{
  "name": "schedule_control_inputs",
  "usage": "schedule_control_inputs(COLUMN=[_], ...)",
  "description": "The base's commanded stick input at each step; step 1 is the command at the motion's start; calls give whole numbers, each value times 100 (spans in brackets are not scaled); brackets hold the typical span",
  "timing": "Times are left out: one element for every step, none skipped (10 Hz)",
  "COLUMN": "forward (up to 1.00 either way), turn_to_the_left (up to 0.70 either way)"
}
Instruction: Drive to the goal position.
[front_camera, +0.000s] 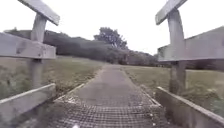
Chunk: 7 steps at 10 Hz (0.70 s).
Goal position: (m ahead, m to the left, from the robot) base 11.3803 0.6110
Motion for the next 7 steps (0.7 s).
schedule_control_inputs(forward=[60, 60, 60, 60, 60, 60, 60], turn_to_the_left=[0, 0, 0, 0, 0, 0, 0])
